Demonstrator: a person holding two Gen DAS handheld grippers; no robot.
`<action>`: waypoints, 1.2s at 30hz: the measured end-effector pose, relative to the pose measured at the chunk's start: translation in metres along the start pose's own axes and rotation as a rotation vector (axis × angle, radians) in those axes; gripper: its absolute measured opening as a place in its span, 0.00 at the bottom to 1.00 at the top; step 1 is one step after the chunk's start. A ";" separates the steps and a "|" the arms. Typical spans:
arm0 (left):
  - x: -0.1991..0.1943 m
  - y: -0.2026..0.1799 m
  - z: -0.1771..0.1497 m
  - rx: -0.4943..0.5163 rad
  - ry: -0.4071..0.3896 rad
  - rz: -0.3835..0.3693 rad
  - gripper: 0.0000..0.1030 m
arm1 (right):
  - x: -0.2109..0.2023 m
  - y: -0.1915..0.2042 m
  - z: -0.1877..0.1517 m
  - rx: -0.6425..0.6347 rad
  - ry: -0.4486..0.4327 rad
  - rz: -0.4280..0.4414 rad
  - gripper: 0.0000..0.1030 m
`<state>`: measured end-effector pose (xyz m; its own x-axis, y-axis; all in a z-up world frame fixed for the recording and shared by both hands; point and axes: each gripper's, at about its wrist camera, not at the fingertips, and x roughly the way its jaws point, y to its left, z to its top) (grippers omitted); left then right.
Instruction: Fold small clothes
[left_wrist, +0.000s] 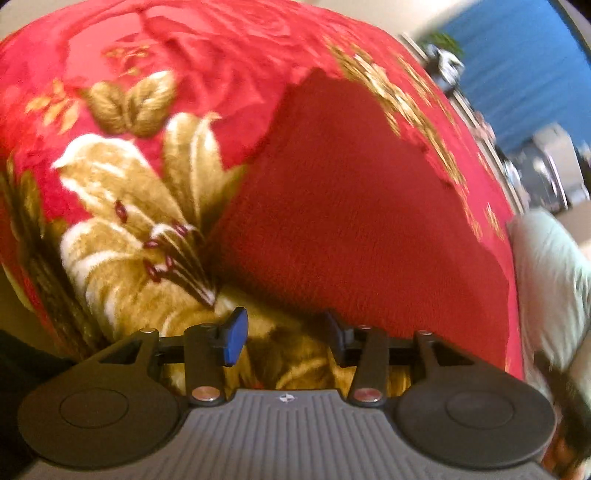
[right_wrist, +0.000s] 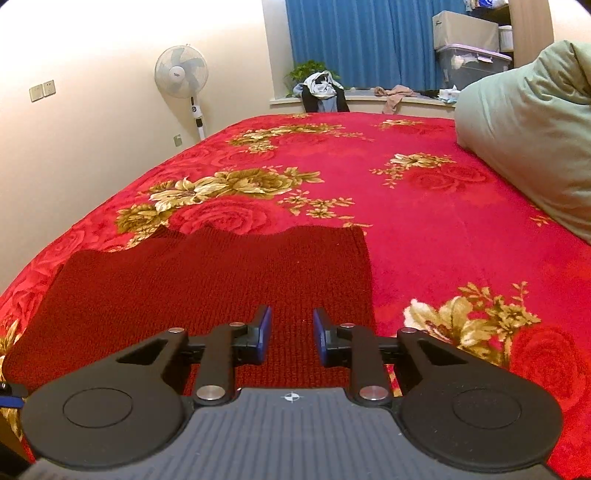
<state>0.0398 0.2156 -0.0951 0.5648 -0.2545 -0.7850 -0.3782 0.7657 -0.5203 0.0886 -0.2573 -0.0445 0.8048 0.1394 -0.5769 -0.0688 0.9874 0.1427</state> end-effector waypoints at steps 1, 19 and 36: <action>0.001 0.003 0.004 -0.032 -0.010 -0.011 0.48 | 0.000 0.001 0.000 -0.006 -0.001 0.002 0.25; 0.010 -0.001 0.017 -0.175 -0.138 0.025 0.23 | 0.022 -0.007 -0.018 -0.024 0.078 -0.087 0.25; -0.071 0.015 0.014 -0.047 -0.255 -0.112 0.12 | 0.028 -0.026 -0.039 0.051 0.151 -0.147 0.25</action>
<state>0.0037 0.2537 -0.0424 0.7689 -0.1747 -0.6150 -0.3334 0.7112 -0.6189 0.0898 -0.2766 -0.0953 0.7061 0.0074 -0.7081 0.0763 0.9933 0.0865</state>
